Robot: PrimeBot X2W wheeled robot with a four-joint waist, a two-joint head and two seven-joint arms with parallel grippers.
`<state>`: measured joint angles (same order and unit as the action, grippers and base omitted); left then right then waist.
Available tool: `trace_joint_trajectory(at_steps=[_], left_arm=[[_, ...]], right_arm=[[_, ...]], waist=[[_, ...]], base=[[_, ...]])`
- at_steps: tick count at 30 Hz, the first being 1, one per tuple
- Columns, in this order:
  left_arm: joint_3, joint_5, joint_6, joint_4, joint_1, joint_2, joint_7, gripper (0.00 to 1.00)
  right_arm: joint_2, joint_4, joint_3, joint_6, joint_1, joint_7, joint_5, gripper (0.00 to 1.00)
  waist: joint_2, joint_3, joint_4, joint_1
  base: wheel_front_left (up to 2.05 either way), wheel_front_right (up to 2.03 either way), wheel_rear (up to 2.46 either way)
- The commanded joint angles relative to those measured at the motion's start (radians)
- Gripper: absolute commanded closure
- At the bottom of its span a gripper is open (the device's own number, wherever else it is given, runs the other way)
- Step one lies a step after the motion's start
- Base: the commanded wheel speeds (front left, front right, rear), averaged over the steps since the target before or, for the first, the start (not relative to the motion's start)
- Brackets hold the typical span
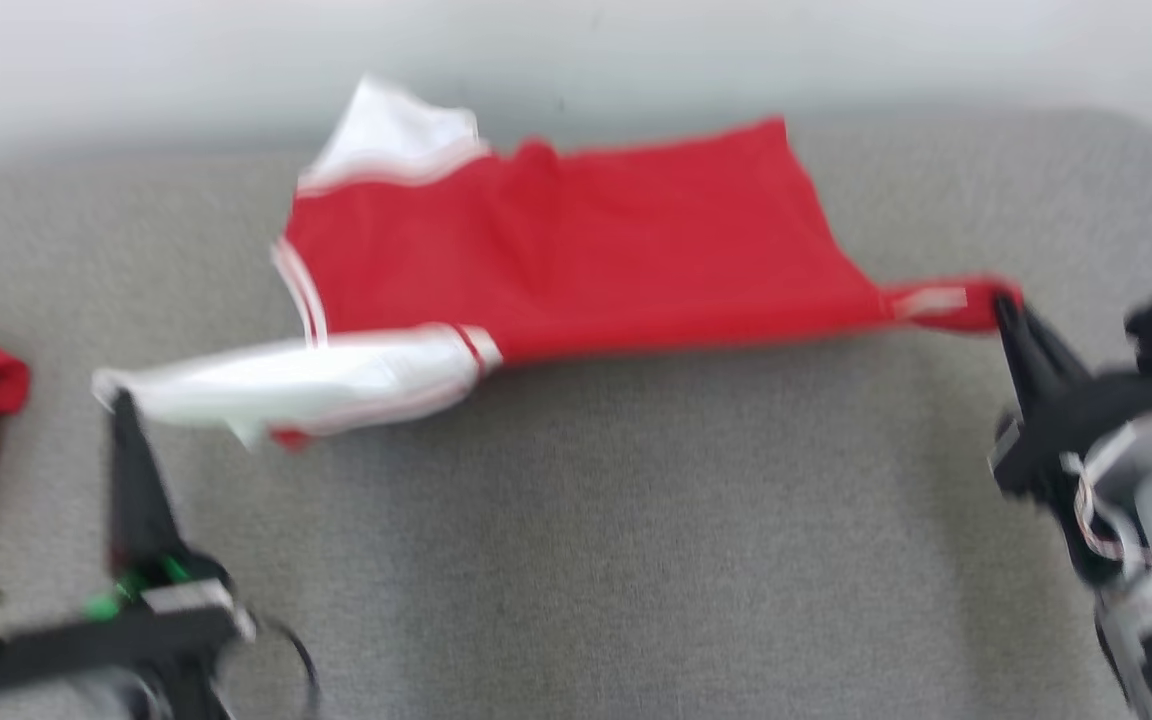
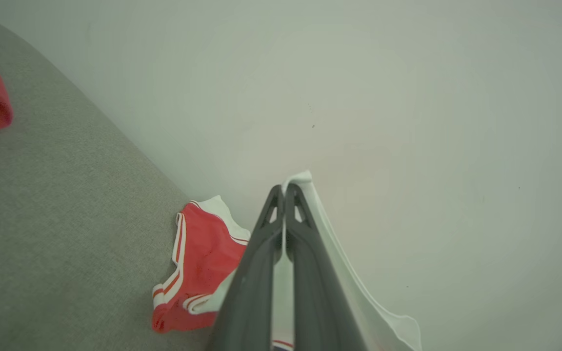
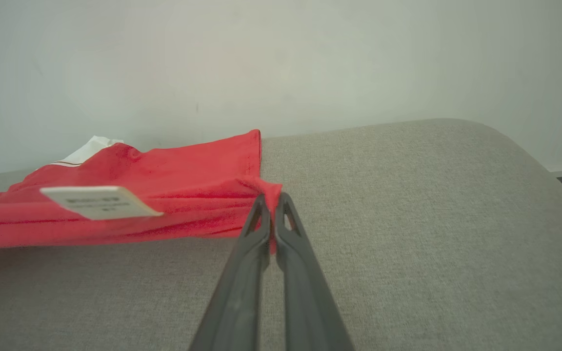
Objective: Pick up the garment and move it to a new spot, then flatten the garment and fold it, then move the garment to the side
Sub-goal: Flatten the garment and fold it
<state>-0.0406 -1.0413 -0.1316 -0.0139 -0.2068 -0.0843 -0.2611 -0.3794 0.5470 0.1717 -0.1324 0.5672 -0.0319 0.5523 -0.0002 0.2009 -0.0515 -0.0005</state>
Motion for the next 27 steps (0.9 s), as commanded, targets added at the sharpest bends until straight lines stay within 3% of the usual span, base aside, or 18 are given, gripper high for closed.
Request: trace_joint_trajectory(at_steps=[1,7,15,21,27], left_arm=[[0.01,0.03,0.002,0.025,0.069,0.01,-0.006,1.0],[0.062,0.078,0.002,0.076,0.257,0.03,-0.006,1.0],[0.151,0.223,0.002,0.065,0.397,0.026,-0.005,1.0],[0.163,0.237,0.002,0.041,0.426,0.029,-0.005,1.0],[0.177,0.241,0.002,0.038,0.427,0.031,-0.005,1.0]], right_arm=[[-0.006,-0.016,-0.036,0.003,-0.068,-0.013,-0.004,1.0],[0.024,-0.157,-0.141,0.003,-0.311,-0.09,-0.053,1.0],[0.091,-0.386,-0.244,0.003,-0.581,-0.249,-0.211,1.0],[0.124,-0.517,-0.286,0.003,-0.697,-0.368,-0.258,1.0],[0.135,-0.567,-0.285,0.003,-0.702,-0.405,-0.261,1.0]], waist=[[0.0002,-0.151,0.016,0.0005],[0.0002,-0.224,0.047,0.0005],[0.0002,-0.244,0.058,0.0005],[0.0002,-0.243,0.054,0.0005],[0.0002,-0.232,0.038,0.0005]], base=[[0.0,0.0,0.0],[0.0,0.0,0.0],[0.0,0.0,0.0],[0.0,0.0,0.0],[0.0,0.0,0.0]])
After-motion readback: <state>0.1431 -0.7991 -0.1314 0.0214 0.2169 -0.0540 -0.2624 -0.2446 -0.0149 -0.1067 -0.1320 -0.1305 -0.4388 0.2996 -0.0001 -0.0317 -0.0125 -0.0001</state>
